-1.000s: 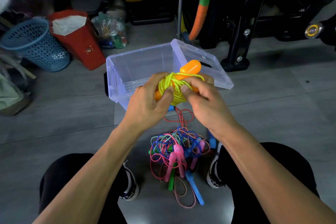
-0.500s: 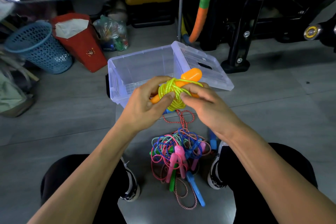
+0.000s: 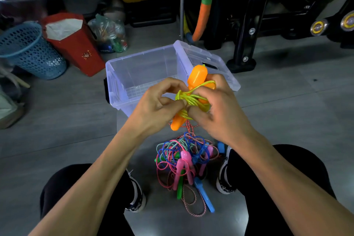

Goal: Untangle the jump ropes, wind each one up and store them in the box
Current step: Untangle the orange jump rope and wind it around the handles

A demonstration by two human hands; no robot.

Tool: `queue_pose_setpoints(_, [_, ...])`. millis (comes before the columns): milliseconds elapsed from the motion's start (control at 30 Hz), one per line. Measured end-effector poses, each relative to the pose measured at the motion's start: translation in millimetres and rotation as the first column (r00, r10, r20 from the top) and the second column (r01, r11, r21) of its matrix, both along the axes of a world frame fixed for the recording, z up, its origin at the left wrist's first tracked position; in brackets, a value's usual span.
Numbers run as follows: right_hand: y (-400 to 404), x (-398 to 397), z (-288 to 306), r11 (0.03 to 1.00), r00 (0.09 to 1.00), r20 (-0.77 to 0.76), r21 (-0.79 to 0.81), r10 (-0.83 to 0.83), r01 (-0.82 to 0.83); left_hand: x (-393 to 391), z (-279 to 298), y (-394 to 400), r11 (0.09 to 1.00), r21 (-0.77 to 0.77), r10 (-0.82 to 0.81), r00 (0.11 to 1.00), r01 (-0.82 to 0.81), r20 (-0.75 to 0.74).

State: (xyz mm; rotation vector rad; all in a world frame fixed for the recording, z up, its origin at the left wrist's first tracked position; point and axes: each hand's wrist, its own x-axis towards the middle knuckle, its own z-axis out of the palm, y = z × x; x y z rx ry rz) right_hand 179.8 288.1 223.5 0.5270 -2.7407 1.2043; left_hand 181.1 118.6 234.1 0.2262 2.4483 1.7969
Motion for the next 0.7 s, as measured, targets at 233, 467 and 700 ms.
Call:
queue_pose_setpoints(233, [-6.7, 0.0, -5.9, 0.991, 0.989, 0.124, -0.092, -0.082, 0.094, -0.2, 0.6, 5.0, 0.995, 0.015, 0.103, 0.995, -0.103, -0.014])
queue_pose_setpoints(467, [-3.6, -8.0, -2.0, 0.98, 0.952, 0.299, -0.2, 0.069, -0.008, 5.8, -8.4, -0.5, 0.98, -0.142, 0.099, 0.959, -0.141, -0.267])
queue_pose_setpoints(700, [1.5, -6.4, -3.6, 0.991, 0.971, 0.203, 0.005, 0.129, -0.132, 1.4, -14.4, -13.5, 0.879, -0.474, -0.104, 0.949, -0.053, -0.298])
